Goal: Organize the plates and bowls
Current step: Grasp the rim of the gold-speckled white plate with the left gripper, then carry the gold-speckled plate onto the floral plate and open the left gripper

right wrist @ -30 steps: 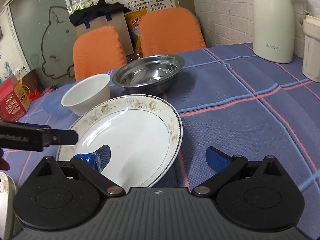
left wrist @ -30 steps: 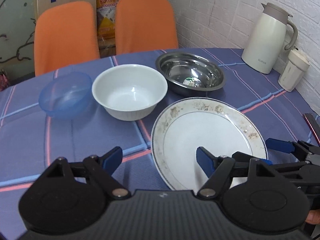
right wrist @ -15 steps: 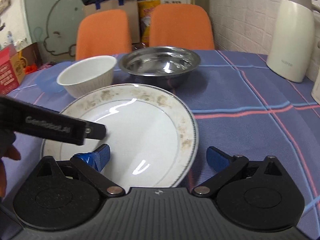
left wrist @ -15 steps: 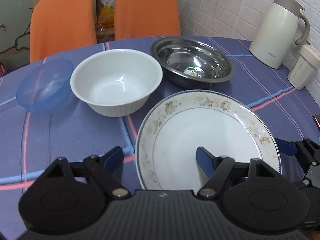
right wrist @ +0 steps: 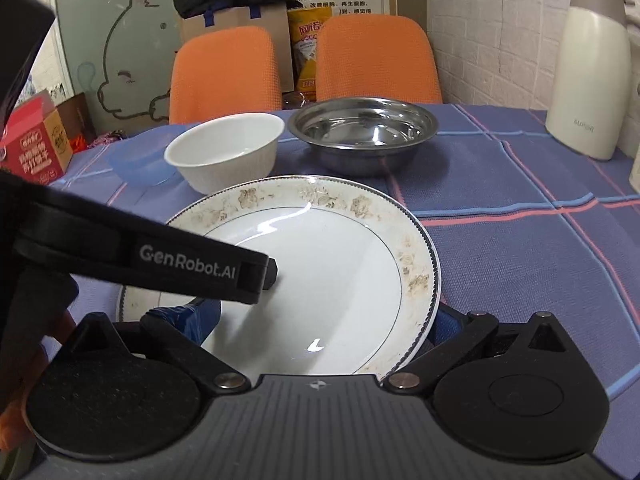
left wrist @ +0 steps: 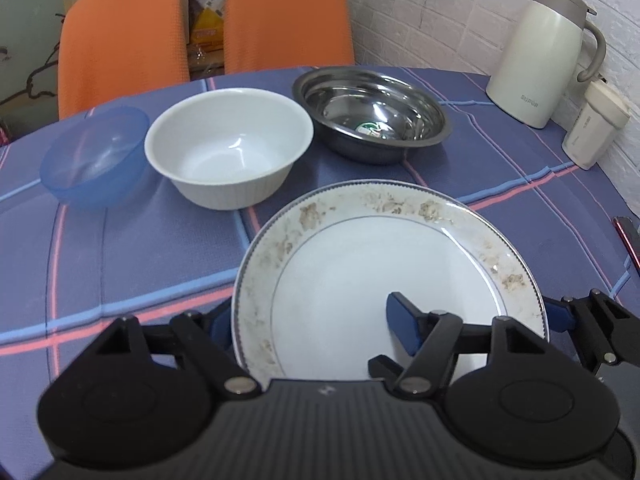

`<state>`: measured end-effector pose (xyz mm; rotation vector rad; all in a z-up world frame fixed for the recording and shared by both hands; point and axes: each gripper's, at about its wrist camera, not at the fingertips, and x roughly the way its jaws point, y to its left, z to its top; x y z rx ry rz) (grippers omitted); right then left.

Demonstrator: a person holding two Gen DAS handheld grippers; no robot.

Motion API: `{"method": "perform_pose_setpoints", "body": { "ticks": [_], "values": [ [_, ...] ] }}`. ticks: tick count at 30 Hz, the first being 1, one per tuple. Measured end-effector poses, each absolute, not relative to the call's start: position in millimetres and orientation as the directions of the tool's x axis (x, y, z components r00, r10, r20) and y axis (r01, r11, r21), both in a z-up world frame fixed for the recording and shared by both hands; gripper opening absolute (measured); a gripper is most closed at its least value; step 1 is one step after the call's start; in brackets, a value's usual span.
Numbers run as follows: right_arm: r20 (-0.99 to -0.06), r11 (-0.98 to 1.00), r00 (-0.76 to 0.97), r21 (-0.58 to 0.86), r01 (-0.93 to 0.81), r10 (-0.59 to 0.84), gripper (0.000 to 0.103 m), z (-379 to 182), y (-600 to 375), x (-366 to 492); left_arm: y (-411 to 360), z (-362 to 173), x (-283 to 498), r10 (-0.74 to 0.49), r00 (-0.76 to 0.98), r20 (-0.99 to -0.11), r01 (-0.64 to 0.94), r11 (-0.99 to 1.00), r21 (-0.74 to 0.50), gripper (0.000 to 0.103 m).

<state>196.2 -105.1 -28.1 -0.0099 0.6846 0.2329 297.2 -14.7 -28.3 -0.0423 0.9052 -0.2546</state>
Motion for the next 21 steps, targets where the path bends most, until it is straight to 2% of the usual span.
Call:
{"method": "perform_pose_setpoints", "body": {
  "ticks": [7, 14, 21],
  "values": [
    [-0.581, 0.966, 0.777, 0.075, -0.246, 0.243, 0.091, -10, -83, 159, 7, -2, 250, -0.202, 0.66, -0.724, 0.178, 0.978, -0.11, 0.068],
    [-0.528, 0.938, 0.784, 0.079, -0.338, 0.327, 0.091, 14, -45, 121, 54, 25, 197, -0.137, 0.72, -0.68, 0.091, 0.991, -0.103, 0.068],
    [-0.525, 0.897, 0.744, 0.094, -0.432, 0.414, 0.091, 18, -3, 90, 105, 34, 141, -0.075, 0.753, -0.653, -0.005, 0.993, -0.12, 0.068]
  ]
}}
